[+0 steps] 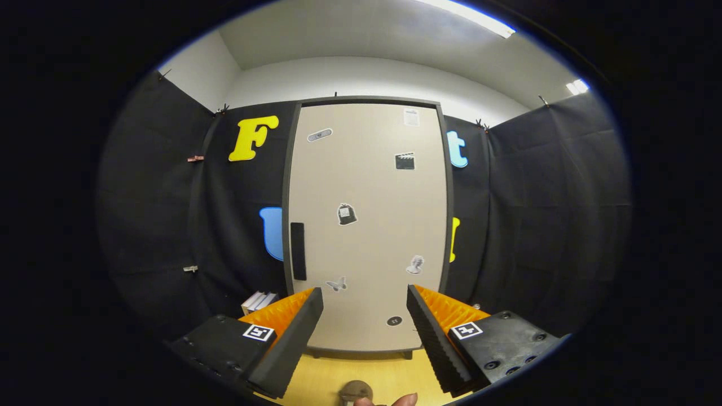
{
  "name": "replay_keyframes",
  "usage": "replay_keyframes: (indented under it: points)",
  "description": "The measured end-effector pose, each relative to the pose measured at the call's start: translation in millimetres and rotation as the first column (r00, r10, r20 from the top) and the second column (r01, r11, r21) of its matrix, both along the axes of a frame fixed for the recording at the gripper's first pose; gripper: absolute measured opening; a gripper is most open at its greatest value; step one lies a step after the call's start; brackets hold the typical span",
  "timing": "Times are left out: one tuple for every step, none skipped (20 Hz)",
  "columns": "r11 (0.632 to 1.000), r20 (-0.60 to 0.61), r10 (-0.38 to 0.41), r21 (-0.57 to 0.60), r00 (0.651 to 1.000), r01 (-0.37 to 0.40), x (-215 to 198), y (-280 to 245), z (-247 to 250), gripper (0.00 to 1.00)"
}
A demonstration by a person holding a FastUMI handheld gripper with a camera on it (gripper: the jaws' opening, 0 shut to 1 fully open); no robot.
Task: Open the shoe cabinet door, grab the shoes and put them into the shoe cabinet, then close the shoe cabinet door.
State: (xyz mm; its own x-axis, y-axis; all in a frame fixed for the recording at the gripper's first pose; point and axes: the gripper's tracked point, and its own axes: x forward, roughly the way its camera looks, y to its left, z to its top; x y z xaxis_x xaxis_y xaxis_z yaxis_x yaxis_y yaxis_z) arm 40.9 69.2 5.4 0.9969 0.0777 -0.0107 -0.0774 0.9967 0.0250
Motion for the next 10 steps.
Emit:
replay_keyframes:
  points:
    - [1.000, -0.002, 0.010, 0.005, 1.000, -0.010, 8, 10, -2, 0.97]
    - [1.000, -0.009, 0.023, 0.011, 1.000, -0.023, 18, 21, -4, 0.98]
    - [0.999, -0.012, 0.032, 0.015, 0.999, -0.032, 26, 30, -6, 0.97]
    - [0.999, -0.010, 0.041, 0.013, 0.999, -0.041, 36, 40, -7, 0.98]
    - [0.999, -0.008, 0.047, 0.009, 0.999, -0.047, 45, 48, -8, 0.97]
    - [0.998, -0.005, 0.056, 0.007, 0.998, -0.056, 55, 58, -9, 0.97]
    - [0.998, -0.006, 0.064, 0.007, 0.998, -0.063, 65, 68, -10, 0.97]
    - [0.997, -0.007, 0.071, 0.015, 0.997, -0.071, 75, 76, -12, 0.97]
    - [0.997, -0.014, 0.079, 0.026, 0.997, -0.079, 86, 85, -14, 0.97]
    - [0.996, -0.018, 0.084, 0.034, 0.996, -0.084, 96, 92, -15, 0.97]
